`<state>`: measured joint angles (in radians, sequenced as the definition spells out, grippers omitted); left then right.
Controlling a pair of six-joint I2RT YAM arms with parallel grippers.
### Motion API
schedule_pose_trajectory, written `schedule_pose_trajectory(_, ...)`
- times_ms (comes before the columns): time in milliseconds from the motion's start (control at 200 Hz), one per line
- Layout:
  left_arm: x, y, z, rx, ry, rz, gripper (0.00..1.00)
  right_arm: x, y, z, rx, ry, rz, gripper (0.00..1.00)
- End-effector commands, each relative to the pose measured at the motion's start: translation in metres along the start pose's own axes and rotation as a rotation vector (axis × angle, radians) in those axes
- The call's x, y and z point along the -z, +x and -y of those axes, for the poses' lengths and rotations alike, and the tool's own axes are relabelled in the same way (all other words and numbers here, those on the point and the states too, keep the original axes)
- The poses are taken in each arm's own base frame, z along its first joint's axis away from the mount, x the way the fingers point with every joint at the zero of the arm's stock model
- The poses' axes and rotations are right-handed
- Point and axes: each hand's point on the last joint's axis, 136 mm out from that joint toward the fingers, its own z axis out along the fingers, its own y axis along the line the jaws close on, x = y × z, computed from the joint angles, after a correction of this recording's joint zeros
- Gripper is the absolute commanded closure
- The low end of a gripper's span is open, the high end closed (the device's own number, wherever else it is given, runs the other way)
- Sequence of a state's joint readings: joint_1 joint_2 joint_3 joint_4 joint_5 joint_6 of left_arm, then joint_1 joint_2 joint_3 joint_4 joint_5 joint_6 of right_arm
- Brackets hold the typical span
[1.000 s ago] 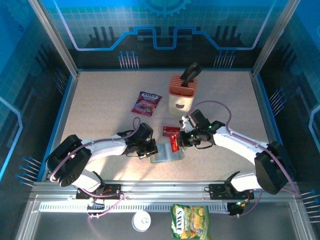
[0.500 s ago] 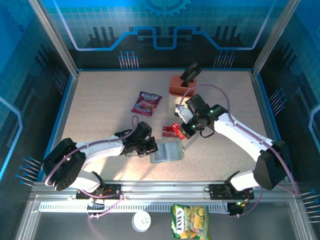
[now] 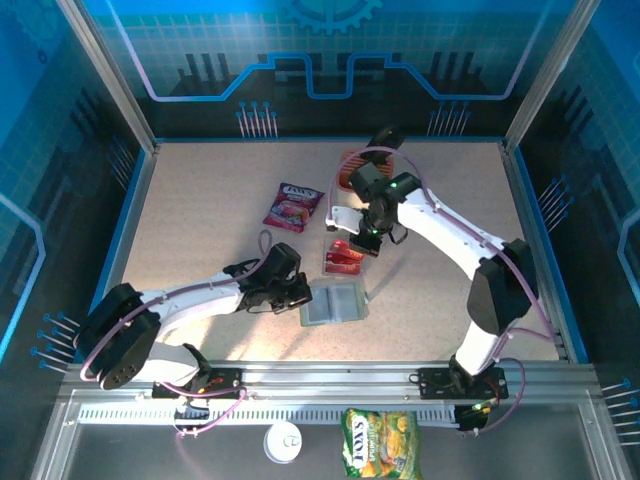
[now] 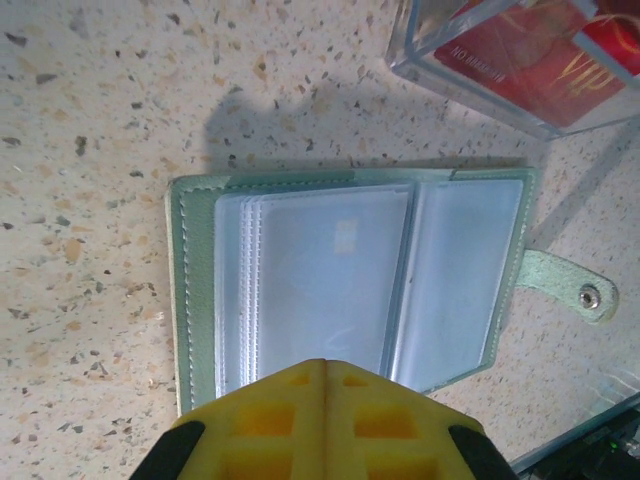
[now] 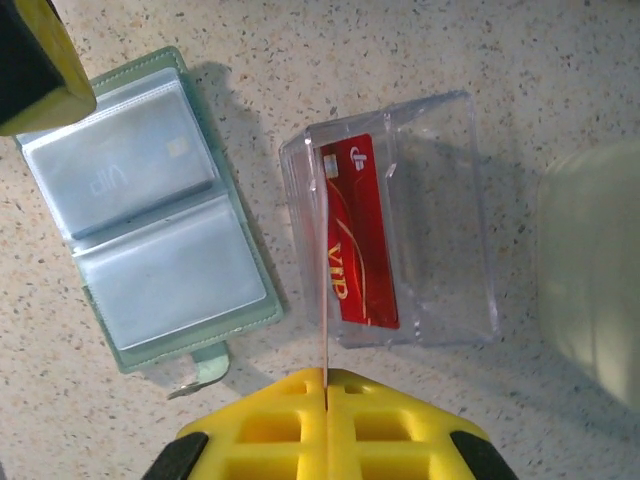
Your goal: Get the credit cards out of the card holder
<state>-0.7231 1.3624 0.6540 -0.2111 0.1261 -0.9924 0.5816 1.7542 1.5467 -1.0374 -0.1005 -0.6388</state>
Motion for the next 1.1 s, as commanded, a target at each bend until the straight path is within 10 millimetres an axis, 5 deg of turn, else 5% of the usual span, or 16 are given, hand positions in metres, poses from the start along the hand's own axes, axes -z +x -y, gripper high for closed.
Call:
schedule_pose_trajectory(0,0.007,0.0,-0.009,0.003,-0.022,0.022,1.0,-0.002,0.005,0.001,0.09,-0.044,-0.068,1.0)
schedule_pose_trajectory(645,0.018,0.002,-0.029,0.037,-0.027,0.056,1.0,-0.055,0.003,0.017,0.065,-0.176,-0.144,1.0)
schedule_pose_trajectory(1096,0.01,0.003,-0.03,0.043,-0.028,0.037,1.0,-0.036,0.009,0.01,0.01,-0.14,-0.147,0.87)
